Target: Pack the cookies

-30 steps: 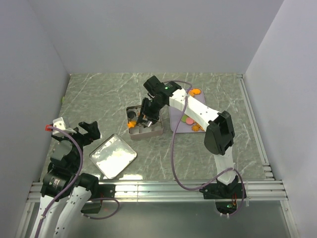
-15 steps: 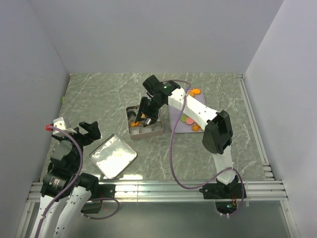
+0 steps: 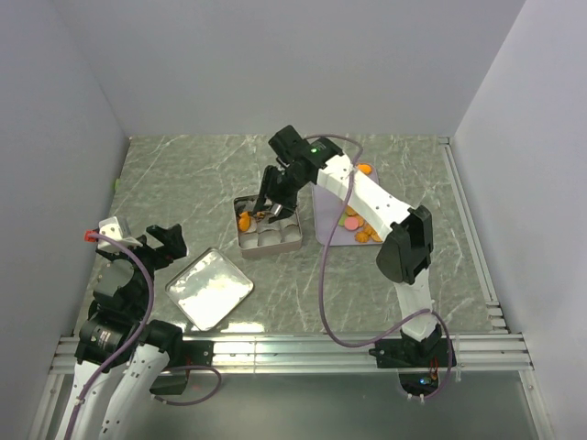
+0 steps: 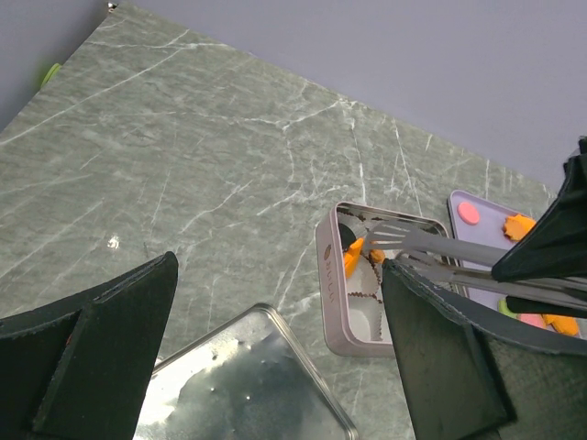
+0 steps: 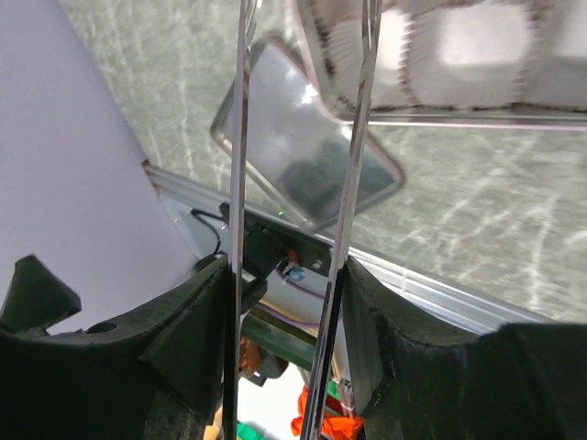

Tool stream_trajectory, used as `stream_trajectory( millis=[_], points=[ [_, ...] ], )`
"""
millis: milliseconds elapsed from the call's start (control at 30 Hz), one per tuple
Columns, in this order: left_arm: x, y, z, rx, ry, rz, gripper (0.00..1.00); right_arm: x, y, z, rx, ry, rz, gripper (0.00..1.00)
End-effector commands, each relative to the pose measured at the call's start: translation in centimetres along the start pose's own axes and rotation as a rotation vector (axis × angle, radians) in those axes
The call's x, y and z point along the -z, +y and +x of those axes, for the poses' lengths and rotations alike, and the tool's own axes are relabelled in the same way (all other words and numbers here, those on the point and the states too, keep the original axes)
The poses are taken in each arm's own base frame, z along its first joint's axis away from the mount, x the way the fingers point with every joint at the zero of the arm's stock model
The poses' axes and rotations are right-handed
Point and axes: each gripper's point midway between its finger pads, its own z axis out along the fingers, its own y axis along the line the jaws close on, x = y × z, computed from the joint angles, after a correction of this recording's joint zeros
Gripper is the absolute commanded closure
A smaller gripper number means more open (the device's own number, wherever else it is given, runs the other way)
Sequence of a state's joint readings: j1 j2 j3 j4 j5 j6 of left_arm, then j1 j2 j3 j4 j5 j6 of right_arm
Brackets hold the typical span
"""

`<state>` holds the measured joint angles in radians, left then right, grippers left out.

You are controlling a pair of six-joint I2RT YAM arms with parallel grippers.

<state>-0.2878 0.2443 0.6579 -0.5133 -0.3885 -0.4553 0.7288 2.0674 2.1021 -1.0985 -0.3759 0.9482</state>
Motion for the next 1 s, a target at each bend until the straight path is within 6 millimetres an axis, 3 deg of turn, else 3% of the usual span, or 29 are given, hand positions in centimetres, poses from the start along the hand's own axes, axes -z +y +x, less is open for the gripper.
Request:
stream_trajectory(
  millis=[0, 400, 733, 967],
  points=[
    [-0.1, -0.6, -0.5, -0.010, -0.022, 0.031, 0.01, 4.3, -1.1, -1.8, 0.008, -0.094, 0.003, 0.45],
    [-0.2, -0.6, -0.4, -0.014, -0.015, 0.033, 0.00, 9.3, -7.8, -4.4, -0.026, -0.215, 0.118, 0.45],
    [-0.2, -0.6, -0.3, -0.013, -0.012, 0.032, 0.01, 11.5, -15.9, -6.7, -0.073, -0.287, 0.311, 0.45],
    [-0.2, -0.4, -0.5, -0.007, -0.020, 0.022, 0.01, 12.5, -19.4, -8.0, -0.058, -0.307, 0.426, 0.45]
  ],
)
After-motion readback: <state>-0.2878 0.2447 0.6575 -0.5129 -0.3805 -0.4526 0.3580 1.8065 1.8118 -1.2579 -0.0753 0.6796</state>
